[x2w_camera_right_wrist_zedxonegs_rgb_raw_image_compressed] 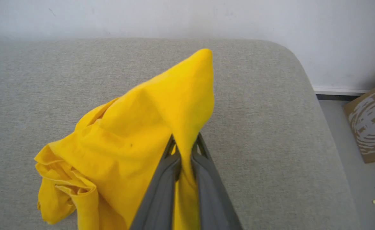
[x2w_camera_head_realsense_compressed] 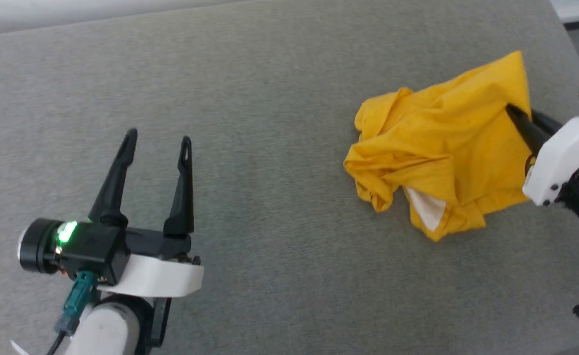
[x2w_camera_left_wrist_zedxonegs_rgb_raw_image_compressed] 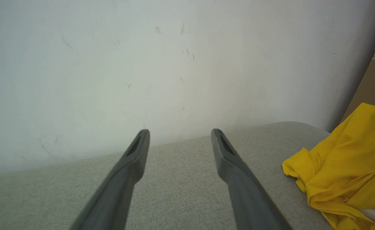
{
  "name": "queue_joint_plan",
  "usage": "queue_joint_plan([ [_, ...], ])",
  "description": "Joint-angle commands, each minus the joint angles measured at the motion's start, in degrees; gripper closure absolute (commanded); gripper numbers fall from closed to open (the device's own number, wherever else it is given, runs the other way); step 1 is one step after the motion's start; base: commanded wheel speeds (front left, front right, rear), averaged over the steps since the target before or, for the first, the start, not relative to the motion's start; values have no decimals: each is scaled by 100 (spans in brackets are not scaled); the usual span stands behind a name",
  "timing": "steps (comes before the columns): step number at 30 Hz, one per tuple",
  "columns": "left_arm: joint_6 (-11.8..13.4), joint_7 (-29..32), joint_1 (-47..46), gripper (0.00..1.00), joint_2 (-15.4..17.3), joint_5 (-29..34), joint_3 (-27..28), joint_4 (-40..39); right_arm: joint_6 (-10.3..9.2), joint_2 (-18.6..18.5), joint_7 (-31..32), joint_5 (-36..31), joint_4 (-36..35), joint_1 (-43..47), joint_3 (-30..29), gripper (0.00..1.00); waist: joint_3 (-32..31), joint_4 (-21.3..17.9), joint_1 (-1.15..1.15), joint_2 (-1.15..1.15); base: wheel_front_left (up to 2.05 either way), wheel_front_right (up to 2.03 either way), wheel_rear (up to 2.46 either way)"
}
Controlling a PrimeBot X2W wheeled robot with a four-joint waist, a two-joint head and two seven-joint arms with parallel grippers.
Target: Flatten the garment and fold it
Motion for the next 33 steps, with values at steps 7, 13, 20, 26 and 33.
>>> queue_joint_plan([
  [7, 39, 193, -512, 0, 216, 393, -14, -270, -5, -551, -380, -2, 574, -616, -90, 100, 755, -350, 0, 1, 0, 0, 0],
  [13, 114, 270, -863, 0, 360, 778, -6, -548, -5, -1072, -700, -104, 1069, -1001, -285, 100, 1315, -214, 0, 1, 0, 0, 0],
  [20, 213, 155, -1257, 0, 359, 1072, -31, -796, -5, -1325, -1019, -340, 1875, -1376, -586, 100, 1804, -96, 0, 1, 0, 0, 0],
  [26, 306, 193, -1367, 0, 329, 1165, -21, -815, -5, -1383, -1202, -562, 2459, -1578, -658, 100, 2001, -54, 0, 1, 0, 0, 0],
  [33, 414, 258, -1313, 0, 301, 1154, 33, -802, -5, -1376, -1372, -677, 2961, -1759, -742, 80, 2119, -54, 0, 1, 0, 0, 0],
])
